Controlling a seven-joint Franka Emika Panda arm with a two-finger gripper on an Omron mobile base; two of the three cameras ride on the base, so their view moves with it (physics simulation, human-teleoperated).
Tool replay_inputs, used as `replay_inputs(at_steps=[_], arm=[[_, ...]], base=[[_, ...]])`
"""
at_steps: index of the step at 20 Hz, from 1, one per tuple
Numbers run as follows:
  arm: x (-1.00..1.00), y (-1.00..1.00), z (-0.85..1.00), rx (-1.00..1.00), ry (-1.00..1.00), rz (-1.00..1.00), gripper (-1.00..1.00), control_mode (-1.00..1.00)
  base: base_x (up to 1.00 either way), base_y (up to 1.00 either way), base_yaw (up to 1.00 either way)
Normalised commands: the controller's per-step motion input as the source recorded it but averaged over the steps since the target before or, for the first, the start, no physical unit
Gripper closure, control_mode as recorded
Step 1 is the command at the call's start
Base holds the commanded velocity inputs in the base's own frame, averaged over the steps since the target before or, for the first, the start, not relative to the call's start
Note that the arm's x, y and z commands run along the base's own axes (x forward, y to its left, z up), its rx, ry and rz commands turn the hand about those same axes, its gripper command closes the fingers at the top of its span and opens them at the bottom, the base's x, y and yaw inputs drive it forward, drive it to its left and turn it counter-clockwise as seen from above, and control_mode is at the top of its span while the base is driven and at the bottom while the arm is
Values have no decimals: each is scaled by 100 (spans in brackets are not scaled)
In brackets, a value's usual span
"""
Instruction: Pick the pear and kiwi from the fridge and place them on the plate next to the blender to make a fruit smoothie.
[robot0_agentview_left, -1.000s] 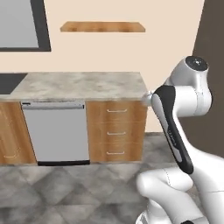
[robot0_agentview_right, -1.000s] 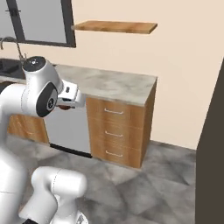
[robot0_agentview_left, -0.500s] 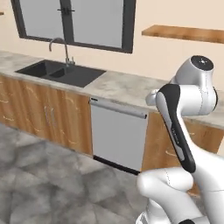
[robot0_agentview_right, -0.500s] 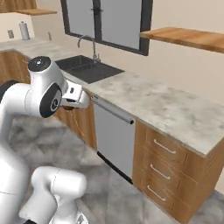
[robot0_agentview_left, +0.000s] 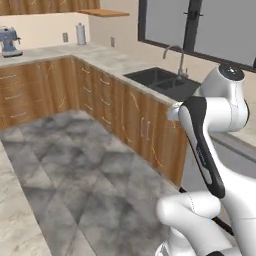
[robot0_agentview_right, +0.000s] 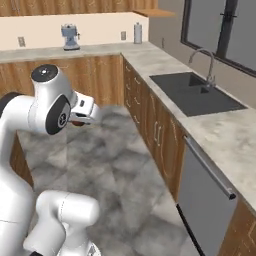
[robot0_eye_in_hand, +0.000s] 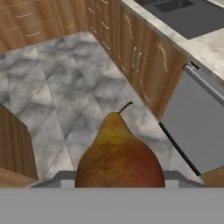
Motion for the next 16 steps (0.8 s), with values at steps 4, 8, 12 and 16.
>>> replay_inputs(at_steps=[4, 8, 12, 16], arm=[[0, 0, 0, 0, 0, 0, 100, 100], [0, 0, 0, 0, 0, 0, 100, 100], [0, 0, 0, 0, 0, 0, 100, 100], [0, 0, 0, 0, 0, 0, 100, 100]], base=[[89, 48, 65], [100, 6, 31], [100, 14, 23], [100, 12, 16]])
